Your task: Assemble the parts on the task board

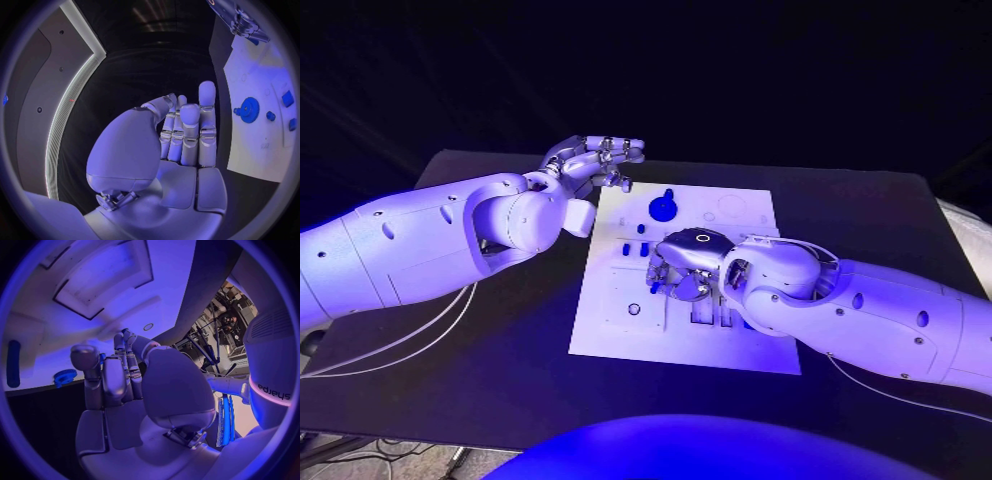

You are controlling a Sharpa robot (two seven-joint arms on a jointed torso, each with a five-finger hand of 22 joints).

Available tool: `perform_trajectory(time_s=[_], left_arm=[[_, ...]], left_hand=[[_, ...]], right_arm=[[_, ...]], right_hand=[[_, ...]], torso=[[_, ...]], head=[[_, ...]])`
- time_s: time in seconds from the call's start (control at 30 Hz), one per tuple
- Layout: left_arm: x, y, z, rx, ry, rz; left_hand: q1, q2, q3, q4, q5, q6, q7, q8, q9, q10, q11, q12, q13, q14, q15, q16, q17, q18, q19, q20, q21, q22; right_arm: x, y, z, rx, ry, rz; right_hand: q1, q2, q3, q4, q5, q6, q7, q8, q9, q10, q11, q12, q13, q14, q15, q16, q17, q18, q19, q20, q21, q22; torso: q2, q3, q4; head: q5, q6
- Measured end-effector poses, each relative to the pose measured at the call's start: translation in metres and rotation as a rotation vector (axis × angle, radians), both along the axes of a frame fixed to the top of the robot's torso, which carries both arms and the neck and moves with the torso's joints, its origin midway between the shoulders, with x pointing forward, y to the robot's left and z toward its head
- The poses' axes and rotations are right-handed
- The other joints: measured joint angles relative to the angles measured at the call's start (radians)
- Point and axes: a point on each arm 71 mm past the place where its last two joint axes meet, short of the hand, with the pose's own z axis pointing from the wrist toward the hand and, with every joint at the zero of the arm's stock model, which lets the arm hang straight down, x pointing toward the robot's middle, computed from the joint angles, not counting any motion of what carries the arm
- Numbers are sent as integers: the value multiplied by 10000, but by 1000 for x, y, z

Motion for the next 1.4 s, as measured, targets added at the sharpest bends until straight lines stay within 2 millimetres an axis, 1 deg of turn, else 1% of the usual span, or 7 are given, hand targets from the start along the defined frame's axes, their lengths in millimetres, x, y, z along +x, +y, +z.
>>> perform_trajectory(time_s=[0.67,0.73,0.83,0.93,1.03,1.17,1.4], left_arm=[[0,0,0,10,40,-47],[0,-1,0,10,44,-54],[0,-1,0,8,49,-65],[0,-1,0,7,54,-76],[0,-1,0,4,63,-96],[0,-1,-1,3,75,-120],[0,-1,-1,10,101,-146]], left_hand=[[0,0,0,0,-1,-35,36,0,1,-36,-36,0,-2,0,0,0,-25,0,0,0,-44,-19],[0,0,0,0,-1,-36,36,0,1,-36,-36,0,-2,0,0,0,-25,0,0,0,-43,-19],[0,0,0,0,-1,-35,35,0,2,-36,-36,-1,-2,0,0,0,-25,0,0,0,-43,-19],[0,0,0,0,-1,-35,35,0,2,-36,-36,-1,-2,0,0,0,-25,-1,0,0,-43,-19],[37,37,-17,-17,-1,-35,35,0,1,-60,-11,-1,8,0,0,0,-29,-1,0,0,-42,-22],[38,38,-28,-28,-1,-35,35,0,2,-71,-1,-1,8,0,1,0,-37,0,0,0,-42,-32],[38,38,-28,-28,-1,-35,35,0,-8,-71,0,-1,7,0,1,0,-56,0,0,0,-117,-58]], right_arm=[[-3,4,-2,-250,-15,110],[-3,5,-2,-311,-10,107],[-3,6,-2,-366,-20,82],[-2,5,-3,-415,-41,36],[-3,4,-3,-402,-115,14],[-5,3,-4,-359,-236,-17],[-6,-6,-5,-279,-436,-195]], right_hand=[[-110,11,-85,62,-5,-38,23,-5,7,17,18,-59,-15,0,0,57,15,1,37,37,0,6],[-126,14,-110,87,-5,-56,41,-6,10,-73,95,-168,-49,0,0,57,14,1,37,37,-1,-25],[-401,-1,-181,97,-1,-417,250,-197,24,-486,246,-431,-130,22,29,57,-18,1,-4,78,-10,-141],[-552,-163,-251,83,42,-1102,447,-381,-190,-959,396,-500,-76,14,274,57,-81,0,-144,218,-167,-374],[-495,-395,-308,27,77,-1633,675,-384,-334,-1635,619,-533,-132,18,386,-19,-208,1,-288,362,-318,-640],[-483,-486,-387,-52,98,-1863,767,-384,-383,-2034,686,-543,-161,18,415,-100,-332,0,-393,466,-427,-843],[-445,-524,-469,-79,385,-1996,823,-383,-393,-2350,829,-354,-117,-18,451,-115,-341,0,-394,468,-427,-903]], torso=[[-5,2,-4],[-4,0,-5],[-5,1,-4],[-5,0,-5],[-7,-1,0],[-8,-1,0],[-8,2,0]], head=[[12,-47],[7,-53],[4,-58],[0,-70],[-11,-72],[-5,-73],[10,-73]])
